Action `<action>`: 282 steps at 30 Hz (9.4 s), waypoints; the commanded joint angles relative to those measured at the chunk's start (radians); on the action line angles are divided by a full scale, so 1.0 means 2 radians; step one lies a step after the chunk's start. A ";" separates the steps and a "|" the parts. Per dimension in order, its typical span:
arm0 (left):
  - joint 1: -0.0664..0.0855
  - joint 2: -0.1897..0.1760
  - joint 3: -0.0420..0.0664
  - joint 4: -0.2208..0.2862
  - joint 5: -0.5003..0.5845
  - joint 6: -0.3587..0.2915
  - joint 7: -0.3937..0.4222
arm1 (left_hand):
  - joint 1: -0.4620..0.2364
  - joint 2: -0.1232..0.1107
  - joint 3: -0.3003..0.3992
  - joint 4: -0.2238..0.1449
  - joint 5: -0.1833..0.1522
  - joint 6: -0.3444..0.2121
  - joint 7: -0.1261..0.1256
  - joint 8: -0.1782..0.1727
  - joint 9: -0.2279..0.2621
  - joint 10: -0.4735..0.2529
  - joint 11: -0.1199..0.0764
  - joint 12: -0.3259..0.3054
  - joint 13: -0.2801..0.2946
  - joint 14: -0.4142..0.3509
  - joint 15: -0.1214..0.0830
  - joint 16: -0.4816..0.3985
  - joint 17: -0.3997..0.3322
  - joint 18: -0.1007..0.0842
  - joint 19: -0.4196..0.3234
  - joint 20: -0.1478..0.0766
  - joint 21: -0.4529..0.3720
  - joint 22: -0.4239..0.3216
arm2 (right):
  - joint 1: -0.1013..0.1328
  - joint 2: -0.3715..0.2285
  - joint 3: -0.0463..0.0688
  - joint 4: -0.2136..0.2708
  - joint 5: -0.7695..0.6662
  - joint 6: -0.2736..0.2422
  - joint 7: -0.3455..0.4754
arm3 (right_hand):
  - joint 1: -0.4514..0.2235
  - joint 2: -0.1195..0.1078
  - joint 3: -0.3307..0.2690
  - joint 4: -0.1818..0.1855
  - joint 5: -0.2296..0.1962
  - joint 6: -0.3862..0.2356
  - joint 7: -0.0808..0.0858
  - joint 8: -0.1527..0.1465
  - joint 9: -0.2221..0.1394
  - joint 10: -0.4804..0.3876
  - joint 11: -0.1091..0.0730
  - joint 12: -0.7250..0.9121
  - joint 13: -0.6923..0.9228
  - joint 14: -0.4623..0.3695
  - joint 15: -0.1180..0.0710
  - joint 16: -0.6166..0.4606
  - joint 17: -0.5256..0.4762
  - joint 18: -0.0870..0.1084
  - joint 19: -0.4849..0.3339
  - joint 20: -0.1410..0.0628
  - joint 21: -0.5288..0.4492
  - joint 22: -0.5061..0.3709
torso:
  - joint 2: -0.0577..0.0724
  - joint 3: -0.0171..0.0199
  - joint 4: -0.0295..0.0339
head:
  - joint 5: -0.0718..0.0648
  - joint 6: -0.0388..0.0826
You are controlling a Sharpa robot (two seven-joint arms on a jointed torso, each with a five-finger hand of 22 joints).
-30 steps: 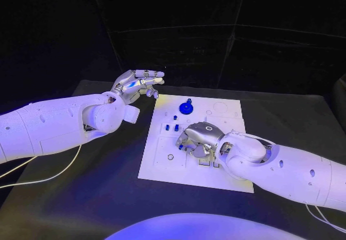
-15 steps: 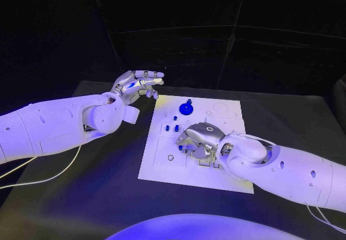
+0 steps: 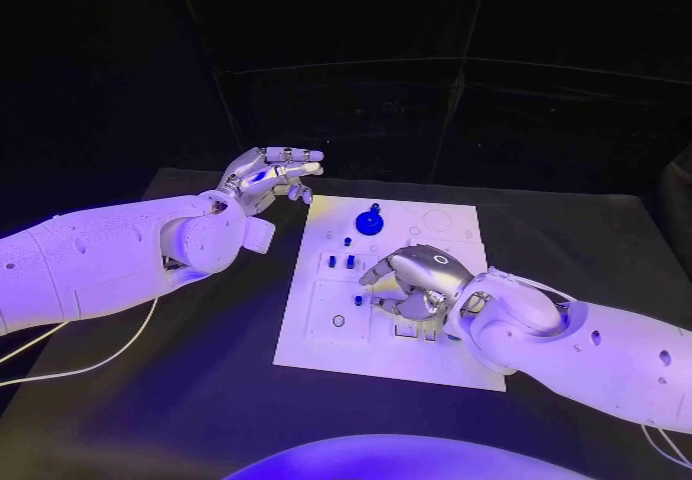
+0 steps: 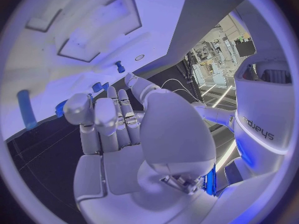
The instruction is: Assemble the parts on the task board
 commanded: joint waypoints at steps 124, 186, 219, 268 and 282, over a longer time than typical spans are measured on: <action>0.001 0.012 0.000 -0.005 -0.002 0.009 0.002 | 0.001 0.006 -0.002 -0.003 -0.001 -0.002 0.000 -0.001 0.000 -0.003 0.000 0.008 0.002 -0.004 0.000 0.000 -0.001 0.006 -0.003 0.002 -0.003 -0.001 | 0.021 0.067 -0.006 -0.001 -0.042 0.111 -0.038 | 0.036 0.038 0.046 -0.018 -0.040 0.055 -0.012 0.016 0.003 0.084 -0.019 0.025 0.004 0.012 -0.017 0.027 0.009 -0.005 0.046 -0.016 0.040 0.055 | 0.000 -0.0002 0.0009 | -0.006 0.004; 0.001 0.010 0.000 -0.005 -0.002 0.011 -0.003 | 0.001 0.007 -0.003 -0.003 -0.001 -0.001 0.000 0.000 0.000 -0.005 0.000 0.010 0.003 -0.004 0.000 0.001 -0.002 0.006 -0.003 0.002 -0.003 -0.001 | 0.020 0.076 -0.007 0.003 -0.076 0.109 -0.038 | -0.018 -0.006 0.001 -0.006 0.007 0.011 -0.004 0.001 0.000 0.010 -0.002 -0.007 0.000 -0.007 -0.002 0.001 -0.031 0.007 0.000 0.000 0.000 -0.001 | 0.000 -0.0002 0.0007 | -0.004 0.000; 0.001 0.007 0.000 -0.006 -0.002 0.013 -0.004 | 0.001 0.007 -0.003 -0.003 -0.001 -0.001 0.000 0.000 0.000 -0.005 0.000 0.010 0.003 -0.004 0.000 0.001 -0.002 0.006 -0.003 0.002 -0.003 -0.001 | 0.038 -0.152 -0.004 0.106 0.165 0.052 -0.077 | -0.076 0.021 -0.199 0.097 0.054 0.023 -0.034 0.061 0.017 0.154 -0.048 0.362 0.289 0.024 -0.040 0.088 0.073 -0.017 0.082 -0.033 0.069 0.102 | -0.006 -0.0024 -0.0095 | -0.055 0.020; 0.001 0.004 0.000 -0.005 -0.002 0.016 -0.006 | 0.000 0.007 -0.004 -0.003 -0.001 -0.002 0.000 0.000 0.000 -0.006 0.000 0.012 0.003 -0.005 0.000 0.001 -0.003 0.006 -0.003 0.002 -0.004 -0.002 | 0.004 -0.123 -0.006 0.081 0.034 0.131 -0.268 | -0.101 0.070 -0.284 0.144 0.073 -0.024 -0.044 0.182 0.108 0.157 -0.052 0.505 0.510 0.028 -0.041 0.127 0.132 -0.022 0.095 -0.036 0.090 0.136 | -0.007 -0.0028 -0.0110 | -0.067 0.012; 0.001 0.003 0.000 -0.005 -0.002 0.017 -0.006 | -0.001 0.007 -0.004 -0.003 -0.001 -0.002 0.000 0.000 0.000 -0.007 0.000 0.013 0.003 -0.006 0.000 0.001 -0.004 0.006 -0.003 0.002 -0.004 -0.002 | 0.004 -0.153 -0.006 0.118 0.187 0.005 -0.219 | -0.064 0.096 -0.280 0.137 0.137 -0.022 -0.049 0.196 0.127 0.167 -0.057 0.511 0.529 0.029 -0.045 0.133 0.141 -0.024 0.100 -0.040 0.095 0.143 | -0.007 -0.0028 -0.0118 | -0.065 0.016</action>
